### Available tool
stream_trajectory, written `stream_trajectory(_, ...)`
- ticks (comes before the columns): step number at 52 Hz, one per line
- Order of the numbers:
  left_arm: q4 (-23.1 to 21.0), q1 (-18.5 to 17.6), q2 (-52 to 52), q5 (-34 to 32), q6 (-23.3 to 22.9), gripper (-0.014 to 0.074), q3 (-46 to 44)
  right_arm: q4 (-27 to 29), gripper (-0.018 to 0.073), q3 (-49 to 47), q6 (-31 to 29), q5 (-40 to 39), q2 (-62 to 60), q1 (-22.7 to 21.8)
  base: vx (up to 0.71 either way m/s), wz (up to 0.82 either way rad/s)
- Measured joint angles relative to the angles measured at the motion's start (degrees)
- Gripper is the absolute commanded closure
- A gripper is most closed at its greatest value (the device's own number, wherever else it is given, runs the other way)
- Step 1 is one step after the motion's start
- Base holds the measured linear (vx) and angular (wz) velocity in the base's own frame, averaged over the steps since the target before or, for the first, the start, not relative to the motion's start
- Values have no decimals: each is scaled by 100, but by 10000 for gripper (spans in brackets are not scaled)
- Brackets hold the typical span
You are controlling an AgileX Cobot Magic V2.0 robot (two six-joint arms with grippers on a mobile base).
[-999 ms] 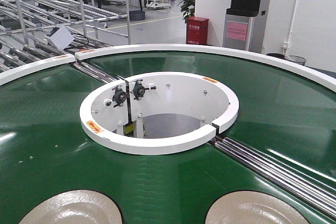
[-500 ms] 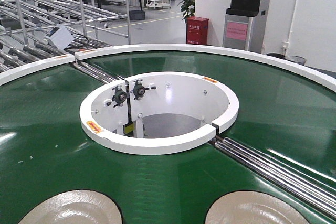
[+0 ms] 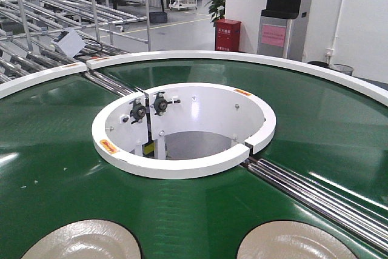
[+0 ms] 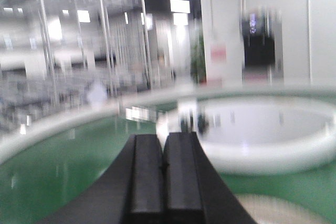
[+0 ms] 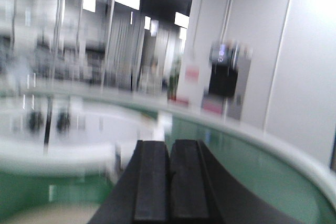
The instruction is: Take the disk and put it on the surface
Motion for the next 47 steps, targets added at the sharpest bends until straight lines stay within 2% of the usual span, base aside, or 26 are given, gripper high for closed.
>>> stream_trajectory(2,-148,0,0,-205,-5,601,-92,120,568,-25,12,-355,0,0,0,0)
stream_trajectory(5,-361,0,0,-146,-5,601,-410,373,568,-229,-30,-464,0,0,0,0)
stream_trajectory(9,-492,0,0,172,67,601,-1014,808,568,-790,-254,-245,0,0,0,0)
stream_trajectory(13,-519,0,193,630,232,601,-1995,1156,568,-1596,-613,135,183,0,0,0)
stream_trajectory(20,-498,0,1393,1689,626,601,-3696,1606,568,-3190,-1146,921,1138,0,0,0)
stream_trajectory(26,-545,0,2608,2239,698,601,-4553,1821,568,-4157,-1247,1412,2338,0,0,0)
stream_trajectory(35,-914,0,4062,2507,716,601,-5098,2065,568,-4726,-1247,1717,3691,0,0,0)
stream_trajectory(47,-1015,0,4745,2359,716,566,-5142,2207,538,-4766,-1228,2023,4574,0,0,0)
